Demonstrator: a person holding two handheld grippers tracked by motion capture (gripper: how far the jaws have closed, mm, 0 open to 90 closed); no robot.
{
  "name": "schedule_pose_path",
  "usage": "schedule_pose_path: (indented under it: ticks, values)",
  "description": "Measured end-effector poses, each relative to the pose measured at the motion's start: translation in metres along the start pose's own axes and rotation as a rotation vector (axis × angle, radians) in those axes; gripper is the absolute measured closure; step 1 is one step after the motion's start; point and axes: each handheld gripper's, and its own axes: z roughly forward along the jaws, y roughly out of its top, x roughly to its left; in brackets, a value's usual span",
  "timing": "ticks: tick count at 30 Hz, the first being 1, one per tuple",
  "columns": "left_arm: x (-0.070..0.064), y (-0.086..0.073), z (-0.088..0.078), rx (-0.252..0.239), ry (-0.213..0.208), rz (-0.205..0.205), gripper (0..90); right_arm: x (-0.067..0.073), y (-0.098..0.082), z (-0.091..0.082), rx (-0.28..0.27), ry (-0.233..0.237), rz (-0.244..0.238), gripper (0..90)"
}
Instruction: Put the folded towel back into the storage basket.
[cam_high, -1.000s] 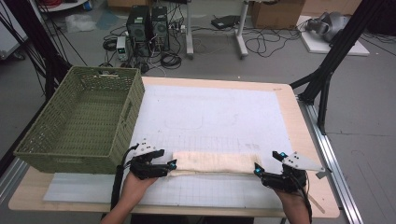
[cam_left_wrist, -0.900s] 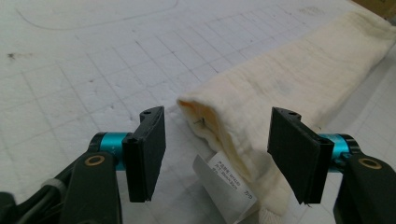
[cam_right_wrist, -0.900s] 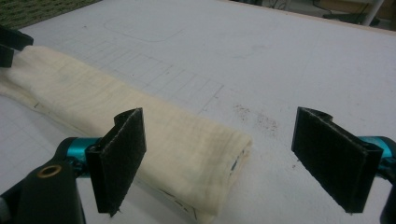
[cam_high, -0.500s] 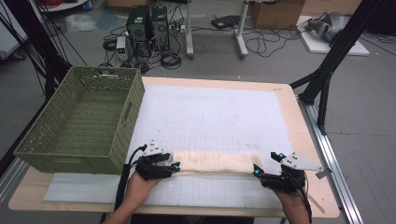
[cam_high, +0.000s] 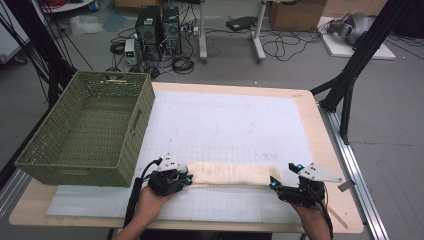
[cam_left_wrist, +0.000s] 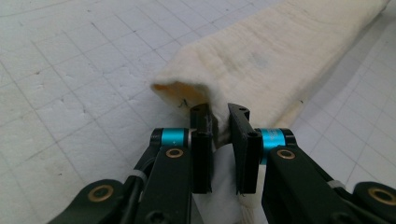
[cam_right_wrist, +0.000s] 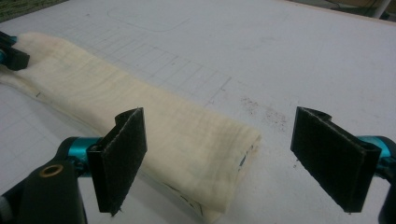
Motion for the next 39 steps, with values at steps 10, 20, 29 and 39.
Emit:
schedule_pose_path:
  ticks: [10, 20, 29, 39]
  values:
    - [0.005, 0.0, -0.008, -0.071, -0.039, -0.024, 80.8, 0.0, -0.001, 0.004, 0.025, 0.009, -0.002, 16.5]
    - [0.006, 0.0, -0.013, -0.111, -0.049, -0.012, 80.8, -0.006, -0.006, 0.006, 0.053, -0.005, 0.008, 32.5]
    - [0.007, 0.0, -0.014, -0.106, -0.045, -0.002, 80.8, -0.002, -0.015, 0.026, 0.141, 0.019, 0.017, 39.5]
    - [0.007, 0.003, -0.016, -0.09, -0.058, 0.028, 80.9, -0.002, -0.018, 0.035, 0.201, 0.04, 0.102, 47.2]
